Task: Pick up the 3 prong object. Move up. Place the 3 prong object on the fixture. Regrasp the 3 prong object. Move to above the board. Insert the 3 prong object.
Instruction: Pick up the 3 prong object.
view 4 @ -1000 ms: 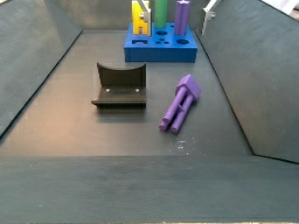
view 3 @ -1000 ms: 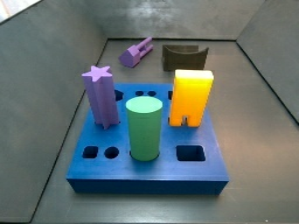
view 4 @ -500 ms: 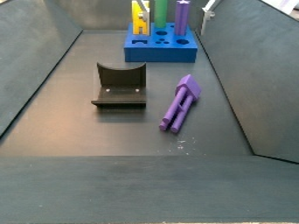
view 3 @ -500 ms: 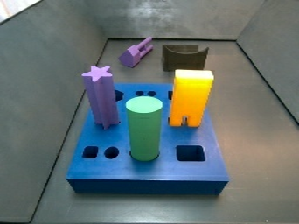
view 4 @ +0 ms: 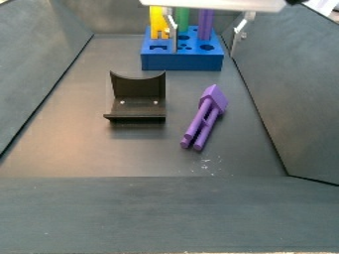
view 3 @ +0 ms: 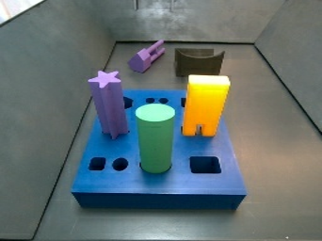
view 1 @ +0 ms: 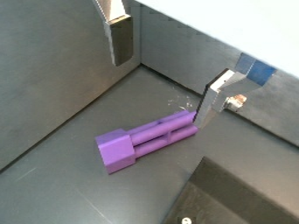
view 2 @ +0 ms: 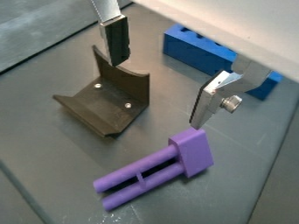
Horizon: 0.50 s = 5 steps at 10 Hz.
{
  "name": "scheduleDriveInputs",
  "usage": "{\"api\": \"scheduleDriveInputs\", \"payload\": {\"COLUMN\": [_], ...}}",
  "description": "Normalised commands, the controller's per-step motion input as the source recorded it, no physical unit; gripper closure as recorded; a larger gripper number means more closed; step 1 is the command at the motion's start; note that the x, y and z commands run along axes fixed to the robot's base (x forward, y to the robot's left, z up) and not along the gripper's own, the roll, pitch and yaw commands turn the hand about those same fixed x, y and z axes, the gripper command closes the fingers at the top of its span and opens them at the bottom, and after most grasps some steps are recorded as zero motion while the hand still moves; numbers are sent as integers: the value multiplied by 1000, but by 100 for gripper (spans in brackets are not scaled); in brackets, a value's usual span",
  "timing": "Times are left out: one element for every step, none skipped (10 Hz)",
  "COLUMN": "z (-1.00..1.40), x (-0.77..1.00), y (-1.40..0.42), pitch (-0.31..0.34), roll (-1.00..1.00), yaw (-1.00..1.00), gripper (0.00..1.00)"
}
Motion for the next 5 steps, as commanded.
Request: {"api": "scheduleDriveInputs", "payload": {"z": [-297,-320,-394,-497,-600], "x": [0,106,40,29,0], "y": [-60,0,0,0,0], "pitch": [-156,-60,-30,-51,-27], "roll": [4,84,111,106,156], "yaw": [-783,-714,-629,-651,-623], "gripper": [0,0,0,0,0]}}
